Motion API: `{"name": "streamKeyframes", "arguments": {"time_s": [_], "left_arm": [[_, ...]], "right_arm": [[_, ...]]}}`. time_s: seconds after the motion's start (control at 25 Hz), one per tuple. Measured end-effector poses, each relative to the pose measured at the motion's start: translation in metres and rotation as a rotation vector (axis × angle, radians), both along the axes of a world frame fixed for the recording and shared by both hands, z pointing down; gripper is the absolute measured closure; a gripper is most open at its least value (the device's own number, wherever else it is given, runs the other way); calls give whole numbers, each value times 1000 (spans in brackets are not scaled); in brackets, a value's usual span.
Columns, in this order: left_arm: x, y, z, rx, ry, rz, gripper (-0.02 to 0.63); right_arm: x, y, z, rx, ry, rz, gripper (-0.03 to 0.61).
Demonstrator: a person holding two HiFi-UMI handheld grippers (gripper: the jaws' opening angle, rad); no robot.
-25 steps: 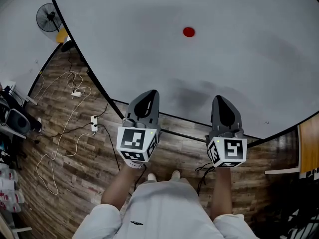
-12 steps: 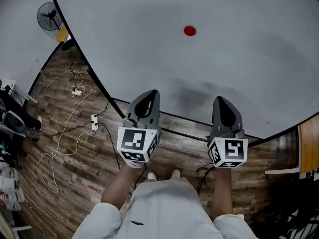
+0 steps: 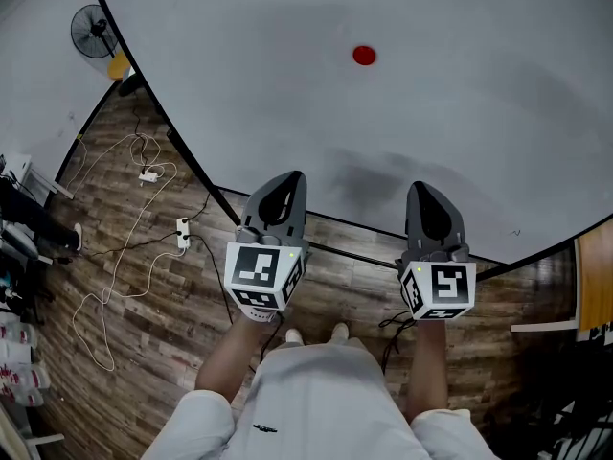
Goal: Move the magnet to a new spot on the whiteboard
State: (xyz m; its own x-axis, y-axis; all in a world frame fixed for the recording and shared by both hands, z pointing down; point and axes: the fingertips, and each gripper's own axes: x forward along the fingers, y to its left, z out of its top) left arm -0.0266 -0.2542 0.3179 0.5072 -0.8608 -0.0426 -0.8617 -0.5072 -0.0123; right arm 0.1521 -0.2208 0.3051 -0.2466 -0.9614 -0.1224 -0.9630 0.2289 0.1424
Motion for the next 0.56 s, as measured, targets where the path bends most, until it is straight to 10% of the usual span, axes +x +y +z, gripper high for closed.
{"name": "streamKeyframes", "arguments": {"time_s": [0.56], "left_arm": [[-1,1,-4,11,3,7,607]], "right_arm": [[-2,0,-3,9,6,3,568]]}}
